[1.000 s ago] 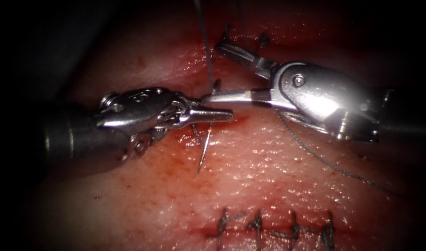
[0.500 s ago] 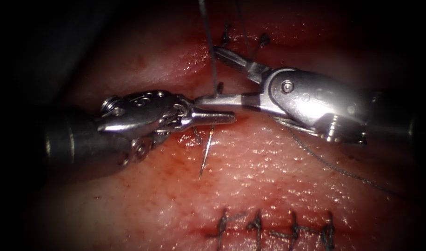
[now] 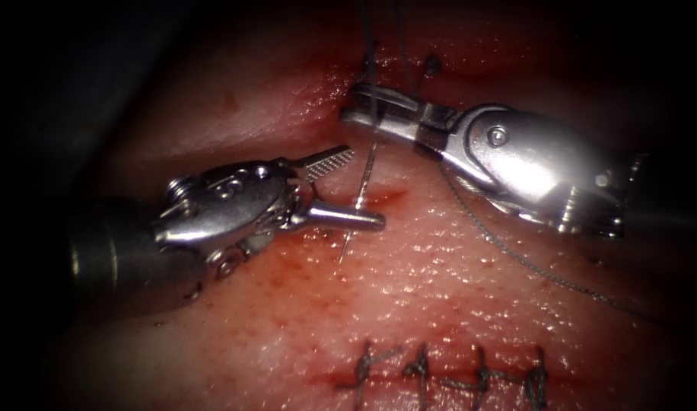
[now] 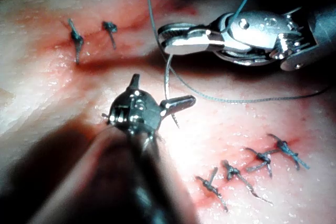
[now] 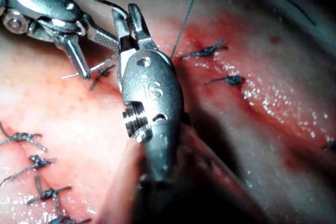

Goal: Wound Closure

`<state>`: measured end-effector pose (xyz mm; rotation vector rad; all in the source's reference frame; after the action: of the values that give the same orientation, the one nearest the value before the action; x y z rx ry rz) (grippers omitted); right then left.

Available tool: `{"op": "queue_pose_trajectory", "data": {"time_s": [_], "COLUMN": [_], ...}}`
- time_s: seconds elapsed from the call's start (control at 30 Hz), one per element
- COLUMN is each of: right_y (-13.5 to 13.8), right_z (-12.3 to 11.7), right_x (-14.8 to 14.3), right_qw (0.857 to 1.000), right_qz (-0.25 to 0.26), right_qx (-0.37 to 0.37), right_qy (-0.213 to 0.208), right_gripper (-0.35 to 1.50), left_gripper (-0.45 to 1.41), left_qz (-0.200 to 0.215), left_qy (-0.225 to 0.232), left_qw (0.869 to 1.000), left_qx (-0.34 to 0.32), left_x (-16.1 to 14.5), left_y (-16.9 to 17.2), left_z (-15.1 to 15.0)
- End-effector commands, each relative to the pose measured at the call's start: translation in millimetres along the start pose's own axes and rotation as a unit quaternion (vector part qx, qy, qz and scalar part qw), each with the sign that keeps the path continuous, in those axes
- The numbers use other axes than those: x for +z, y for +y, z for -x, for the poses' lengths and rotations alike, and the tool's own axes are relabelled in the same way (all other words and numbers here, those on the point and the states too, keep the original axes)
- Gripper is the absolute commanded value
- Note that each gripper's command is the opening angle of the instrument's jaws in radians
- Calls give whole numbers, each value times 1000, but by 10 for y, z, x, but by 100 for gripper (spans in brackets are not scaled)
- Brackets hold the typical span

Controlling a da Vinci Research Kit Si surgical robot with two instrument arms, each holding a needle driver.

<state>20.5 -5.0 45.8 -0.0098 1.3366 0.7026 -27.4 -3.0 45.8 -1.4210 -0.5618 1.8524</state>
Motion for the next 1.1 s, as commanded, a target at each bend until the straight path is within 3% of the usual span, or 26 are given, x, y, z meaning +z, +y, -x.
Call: {"op": "queue_pose_trajectory", "data": {"time_s": [0.03, 0.13, 0.23, 0.27, 0.37, 0.4, 0.47, 0.5, 0.57, 0.6, 0.63, 0.73, 0.97, 1.1], "right_y": [6, 22, 41, 45, 50, 50, 49, 49, 47, 47, 47, 44, 33, 31], "right_z": [10, 17, 27, 31, 37, 38, 41, 42, 45, 44, 44, 41, 32, 32], "right_x": [7, 6, 9, 11, 16, 17, 18, 19, 19, 20, 21, 23, 29, 32], "right_qw": [1000, 998, 989, 983, 970, 969, 964, 963, 960, 960, 960, 960, 956, 952], "right_qz": [-13, -60, -122, -145, -166, -168, -163, -162, -154, -146, -138, -131, -132, -133], "right_qx": [0, -20, -80, -110, -165, -168, -195, -201, -215, -218, -219, -217, -229, -243], "right_qy": [2, 9, 22, 32, 62, 66, 76, 79, 92, 101, 108, 117, 128, 133], "right_gripper": [-35, -35, -35, -35, -35, -35, -35, -35, -35, -35, -35, -35, -35, -35], "left_gripper": [120, 140, 140, 123, 99, 96, 69, 47, 34, 27, 27, 27, 39, 42], "left_qz": [3, 20, 29, 32, 41, 43, 39, 38, 9, -27, -72, -116, -136, -124], "left_qy": [0, 0, -22, -33, -37, -36, -35, -35, -42, -61, -90, -134, -228, -237], "left_qw": [1000, 1000, 999, 998, 986, 984, 982, 982, 982, 980, 974, 965, 941, 941], "left_qx": [-1, 1, 17, 43, 159, 168, 180, 180, 182, 186, 193, 193, 210, 206], "left_x": [5, -5, -17, -19, -9, -7, 2, 5, 15, 21, 27, 35, 57, 56], "left_y": [-2, 0, 3, 8, 19, 20, 21, 21, 21, 19, 14, -2, -32, -36], "left_z": [3, 9, 22, 31, 46, 46, 46, 47, 49, 51, 53, 64, 123, 135]}}
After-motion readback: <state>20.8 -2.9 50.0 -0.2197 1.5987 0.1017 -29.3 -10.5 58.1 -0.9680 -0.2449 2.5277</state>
